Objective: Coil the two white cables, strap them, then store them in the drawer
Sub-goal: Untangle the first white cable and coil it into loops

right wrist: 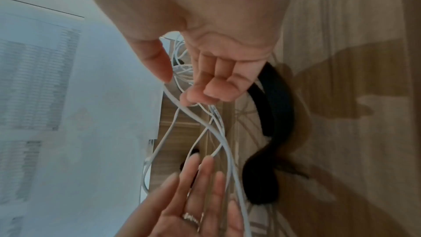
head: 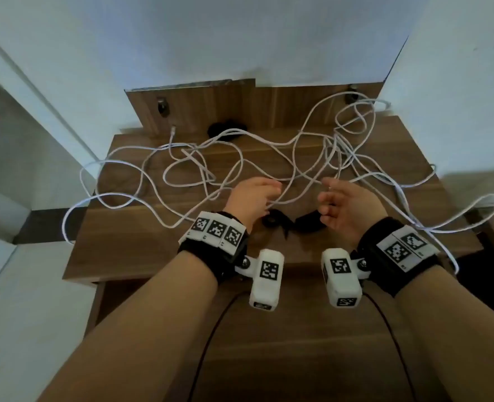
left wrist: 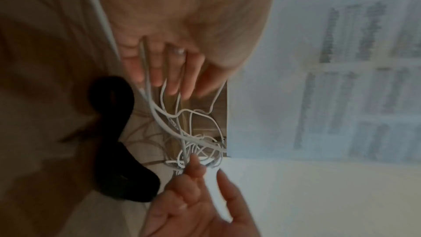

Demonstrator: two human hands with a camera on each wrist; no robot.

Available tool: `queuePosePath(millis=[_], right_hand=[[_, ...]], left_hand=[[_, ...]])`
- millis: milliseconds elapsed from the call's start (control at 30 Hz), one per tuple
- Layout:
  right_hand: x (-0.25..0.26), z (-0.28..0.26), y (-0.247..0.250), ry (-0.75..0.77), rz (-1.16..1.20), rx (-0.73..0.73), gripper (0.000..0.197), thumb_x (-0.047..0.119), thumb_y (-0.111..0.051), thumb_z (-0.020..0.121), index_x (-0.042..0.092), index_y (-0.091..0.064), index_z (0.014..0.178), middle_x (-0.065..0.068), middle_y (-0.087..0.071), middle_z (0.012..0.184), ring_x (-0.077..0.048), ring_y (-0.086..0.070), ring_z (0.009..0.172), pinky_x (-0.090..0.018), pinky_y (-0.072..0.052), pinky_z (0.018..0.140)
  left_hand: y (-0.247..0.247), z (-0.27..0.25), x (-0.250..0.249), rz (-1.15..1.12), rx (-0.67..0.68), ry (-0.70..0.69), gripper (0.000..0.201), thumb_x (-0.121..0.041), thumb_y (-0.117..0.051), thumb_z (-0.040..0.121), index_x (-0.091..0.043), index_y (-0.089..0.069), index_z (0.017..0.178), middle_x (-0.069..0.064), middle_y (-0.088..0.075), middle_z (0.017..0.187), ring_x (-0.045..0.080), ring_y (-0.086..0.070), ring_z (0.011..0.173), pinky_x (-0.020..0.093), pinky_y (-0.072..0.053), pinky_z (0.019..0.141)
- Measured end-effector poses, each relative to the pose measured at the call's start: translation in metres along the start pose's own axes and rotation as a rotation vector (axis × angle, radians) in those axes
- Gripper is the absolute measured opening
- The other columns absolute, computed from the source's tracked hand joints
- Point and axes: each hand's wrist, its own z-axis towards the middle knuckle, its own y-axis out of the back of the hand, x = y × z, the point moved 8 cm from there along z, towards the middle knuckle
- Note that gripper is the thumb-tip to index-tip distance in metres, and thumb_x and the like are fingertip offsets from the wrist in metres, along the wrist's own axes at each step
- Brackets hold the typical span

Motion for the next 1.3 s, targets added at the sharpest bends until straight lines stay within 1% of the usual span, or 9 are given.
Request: queuePosePath(millis=[167, 267, 367, 500, 667, 800, 1000, 1133, 1300], right_hand=[[-0.004, 0.011, -0.02, 0.112, -0.065, 0.186, 0.026, 0.02, -0.05, 0.094, 0.012, -0.061, 0.115, -0.001, -0.051, 0.063, -0.012, -0.042, 0.049, -0.023, -0.039, 0.048], [-0.002, 0.017, -0.03, 0.207, -0.091, 0.219, 0.025, 0.027, -0.05, 0.096, 0.007, -0.064, 0.104, -0.001, -0.046, 0.058, -0.014, -0.039, 0.049, -0.026, -0.036, 0.05], [-0.002, 0.019, -0.032, 0.292, -0.141, 0.219, 0.035, 0.034, -0.046, 0.099, 0.005, -0.064, 0.092, -0.001, -0.042, 0.051, -0.016, -0.037, 0.047, -0.029, -0.033, 0.053], [0.0, 0.016, -0.036, 0.357, -0.166, 0.277, 0.04, 0.033, -0.042, 0.1, 0.003, -0.062, 0.083, -0.001, -0.041, 0.048, -0.014, -0.035, 0.044, -0.026, -0.03, 0.049], [-0.006, -0.002, -0.032, 0.48, -0.139, 0.369, 0.037, 0.029, -0.043, 0.099, 0.004, -0.06, 0.076, -0.002, -0.04, 0.048, -0.015, -0.033, 0.045, -0.024, -0.029, 0.047], [-0.033, -0.026, -0.014, 0.431, -0.036, 0.453, 0.031, 0.024, -0.047, 0.094, 0.009, -0.062, 0.072, 0.0, -0.04, 0.057, -0.014, -0.039, 0.052, -0.024, -0.032, 0.049], [-0.05, -0.041, 0.022, 0.252, 0.283, 0.492, 0.032, 0.021, -0.047, 0.096, 0.012, -0.057, 0.067, -0.006, -0.071, 0.078, -0.022, -0.07, 0.076, -0.029, -0.058, 0.067], [-0.038, -0.044, 0.034, 0.249, 0.329, 0.572, 0.033, 0.02, -0.046, 0.097, 0.012, -0.054, 0.066, -0.005, -0.066, 0.067, -0.023, -0.07, 0.075, -0.036, -0.057, 0.075], [-0.014, -0.024, 0.061, 0.298, 0.388, 0.505, 0.026, 0.026, -0.051, 0.094, 0.014, -0.061, 0.072, 0.0, -0.065, 0.063, -0.017, -0.066, 0.061, -0.03, -0.056, 0.073]], left_hand=[[-0.022, 0.005, 0.004, 0.371, 0.212, -0.194, 0.029, -0.021, -0.073, 0.085, -0.021, -0.071, 0.115, -0.007, -0.071, 0.108, 0.007, -0.062, 0.098, 0.022, -0.044, 0.071], [-0.026, 0.006, 0.004, 0.423, 0.218, -0.268, 0.027, -0.02, -0.074, 0.085, -0.02, -0.073, 0.112, -0.005, -0.071, 0.109, 0.008, -0.063, 0.102, 0.023, -0.047, 0.081], [-0.022, 0.007, 0.003, 0.436, 0.166, -0.357, 0.014, -0.02, -0.075, 0.084, -0.018, -0.077, 0.097, 0.0, -0.074, 0.097, 0.014, -0.066, 0.097, 0.031, -0.05, 0.089], [-0.02, 0.001, -0.004, 0.503, 0.146, -0.476, 0.004, -0.018, -0.074, 0.086, -0.02, -0.073, 0.083, 0.001, -0.072, 0.085, 0.015, -0.067, 0.086, 0.033, -0.054, 0.084], [-0.026, -0.031, -0.008, 0.632, 0.204, -0.662, 0.003, -0.013, -0.063, 0.093, -0.012, -0.066, 0.091, 0.004, -0.073, 0.086, 0.006, -0.064, 0.072, 0.015, -0.048, 0.063], [-0.024, -0.067, 0.022, 0.51, 0.26, -0.697, 0.011, -0.007, -0.059, 0.095, -0.013, -0.061, 0.087, 0.0, -0.066, 0.067, 0.01, -0.056, 0.059, 0.016, -0.043, 0.054], [-0.005, -0.073, 0.069, 0.178, 0.182, -0.506, 0.019, -0.007, -0.051, 0.098, -0.011, -0.061, 0.083, -0.003, -0.054, 0.061, 0.008, -0.041, 0.051, 0.024, -0.033, 0.057], [-0.009, -0.069, 0.085, -0.121, 0.251, -0.44, 0.022, -0.004, -0.042, 0.099, -0.008, -0.057, 0.084, -0.002, -0.046, 0.06, 0.012, -0.034, 0.056, 0.023, -0.032, 0.054], [-0.004, -0.067, 0.089, -0.327, 0.295, -0.564, 0.01, -0.003, -0.055, 0.086, -0.005, -0.059, 0.077, 0.003, -0.046, 0.059, 0.013, -0.039, 0.054, 0.022, -0.038, 0.05]])
